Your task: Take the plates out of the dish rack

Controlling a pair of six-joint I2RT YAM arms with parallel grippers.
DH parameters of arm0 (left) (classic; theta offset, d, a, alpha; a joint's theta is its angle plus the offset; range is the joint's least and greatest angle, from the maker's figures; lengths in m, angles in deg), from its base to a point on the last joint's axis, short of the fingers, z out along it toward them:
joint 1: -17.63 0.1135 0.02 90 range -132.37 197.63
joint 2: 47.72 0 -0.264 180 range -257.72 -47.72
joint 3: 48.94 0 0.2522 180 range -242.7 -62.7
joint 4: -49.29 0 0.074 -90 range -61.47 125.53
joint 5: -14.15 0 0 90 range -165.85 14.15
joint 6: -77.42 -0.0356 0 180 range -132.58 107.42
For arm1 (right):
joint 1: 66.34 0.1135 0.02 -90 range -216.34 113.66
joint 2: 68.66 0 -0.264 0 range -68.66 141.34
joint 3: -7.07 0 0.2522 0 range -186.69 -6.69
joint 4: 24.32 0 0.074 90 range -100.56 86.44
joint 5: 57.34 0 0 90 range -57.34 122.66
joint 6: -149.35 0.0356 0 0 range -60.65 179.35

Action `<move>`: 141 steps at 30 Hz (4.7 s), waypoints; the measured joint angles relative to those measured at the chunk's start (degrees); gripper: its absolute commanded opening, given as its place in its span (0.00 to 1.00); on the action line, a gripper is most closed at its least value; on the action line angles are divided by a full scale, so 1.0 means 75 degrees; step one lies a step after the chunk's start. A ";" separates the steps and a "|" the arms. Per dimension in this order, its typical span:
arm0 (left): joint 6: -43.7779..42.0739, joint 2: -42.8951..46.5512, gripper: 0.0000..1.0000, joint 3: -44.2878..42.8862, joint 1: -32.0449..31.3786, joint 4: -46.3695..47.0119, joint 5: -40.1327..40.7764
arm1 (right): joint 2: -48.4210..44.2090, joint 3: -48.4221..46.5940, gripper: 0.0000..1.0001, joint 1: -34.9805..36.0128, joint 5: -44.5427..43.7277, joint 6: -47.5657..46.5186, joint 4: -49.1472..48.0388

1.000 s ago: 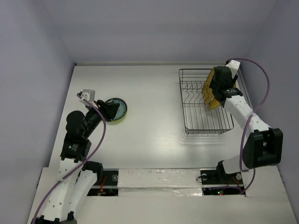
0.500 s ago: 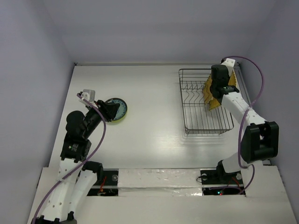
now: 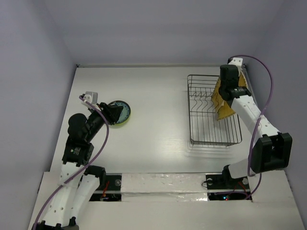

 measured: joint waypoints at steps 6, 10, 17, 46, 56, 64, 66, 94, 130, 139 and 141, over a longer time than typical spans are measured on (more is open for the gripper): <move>0.0000 -0.0009 0.30 0.0000 0.0000 0.0000 -0.0003 | -0.0286 -0.0306 0.00 0.0172 -0.0423 -0.0525 -0.0289; 0.0000 -0.0015 0.30 0.0000 0.0000 0.0000 -0.0026 | -0.0469 -0.0321 0.00 0.0178 -0.0522 -0.0577 -0.1346; 0.0000 -0.0029 0.30 0.0003 0.0000 0.0000 -0.0029 | -0.0583 -0.0102 0.00 0.0268 -0.0592 -0.0256 -0.2040; -0.0006 -0.0044 0.30 0.0000 0.0009 -0.0009 0.0003 | 0.1070 0.1492 0.00 0.3241 0.6834 0.2369 -0.2809; -0.0006 -0.0041 0.30 0.0000 0.0009 -0.0006 0.0000 | 0.2349 0.1046 0.23 0.3319 0.6936 0.2241 -0.2436; -0.0006 -0.0041 0.30 0.0000 0.0009 -0.0006 -0.0003 | 0.2326 0.1061 0.66 0.3314 0.6202 0.2203 -0.2369; -0.0006 -0.0038 0.30 0.0000 0.0009 -0.0009 -0.0003 | 0.2069 0.1081 0.71 0.3305 0.6003 0.2206 -0.2375; -0.0003 0.0096 0.30 0.0003 0.0003 -0.0009 -0.0006 | -0.3258 0.2334 0.84 -0.0463 0.0114 0.1853 -0.1478; -0.0006 0.0122 0.30 0.0000 -0.0114 -0.0058 0.0009 | -0.2734 0.2882 0.00 -0.0950 -0.0230 0.0816 -0.2104; -0.0006 0.0119 0.30 0.0003 -0.0114 -0.0061 0.0012 | -0.2769 0.2812 0.00 0.0070 -0.0493 0.0070 -0.2556; -0.0006 0.0119 0.30 0.0000 -0.0114 -0.0061 0.0009 | -0.2859 0.2792 0.00 0.0230 -0.0583 -0.0026 -0.2602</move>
